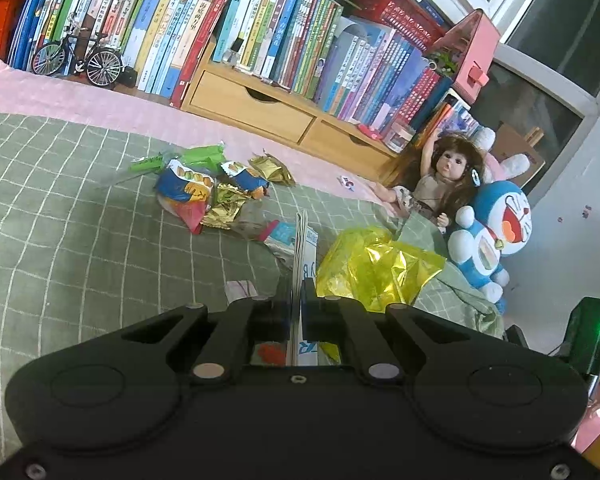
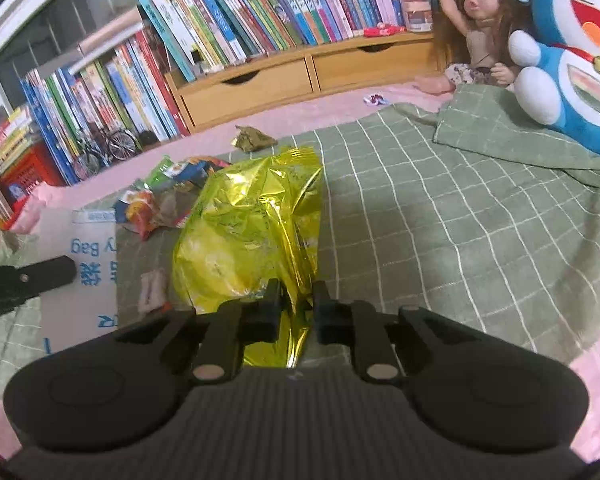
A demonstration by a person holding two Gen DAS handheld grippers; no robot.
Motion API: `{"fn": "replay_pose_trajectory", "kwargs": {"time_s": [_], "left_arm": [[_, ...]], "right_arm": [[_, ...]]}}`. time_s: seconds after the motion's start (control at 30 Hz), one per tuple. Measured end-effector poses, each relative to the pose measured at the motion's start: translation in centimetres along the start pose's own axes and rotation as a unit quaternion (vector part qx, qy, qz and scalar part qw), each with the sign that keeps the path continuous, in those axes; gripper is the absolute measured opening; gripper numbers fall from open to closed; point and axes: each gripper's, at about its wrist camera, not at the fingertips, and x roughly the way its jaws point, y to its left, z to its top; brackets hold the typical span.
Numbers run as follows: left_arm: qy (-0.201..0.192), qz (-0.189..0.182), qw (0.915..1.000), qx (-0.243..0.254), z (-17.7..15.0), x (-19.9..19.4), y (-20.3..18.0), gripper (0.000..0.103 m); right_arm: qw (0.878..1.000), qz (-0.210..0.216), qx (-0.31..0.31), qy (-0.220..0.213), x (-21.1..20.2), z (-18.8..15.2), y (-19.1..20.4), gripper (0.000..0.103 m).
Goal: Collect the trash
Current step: 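Carry both held items down past the bed edge toward the black bin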
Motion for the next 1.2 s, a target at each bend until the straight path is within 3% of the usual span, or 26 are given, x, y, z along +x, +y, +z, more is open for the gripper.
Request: {"fn": "replay_pose_trajectory", "kwargs": {"time_s": [0.33,0.67,0.9,1.2], "left_arm": [[-0.018,-0.014,0.9997,0.008,-0.8,-4.4,-0.5,0.004],[-0.023,-0.032,0.9990,0.019,-4.1,-10.2,-0.8,0.004],[-0.021,-0.020,0.9990,0.033,-9.0,-14.5,-0.2,0.004],[-0.013,0.001,0.9993,0.034,-17.4,-18.8,2.2,0.004]], "right_arm": [[0.999,0.023,-0.012,-0.025,-5.4,-1.2,1.6,0.017],[0.999,0.040,-0.028,-0.010,-10.4,-4.8,4.3,0.017],[0.998,0.051,-0.037,0.015,-13.2,-9.5,5.5,0.017],[0.993,0.065,-0.032,0.094,-14.3,-17.0,6.2,0.017]]}}
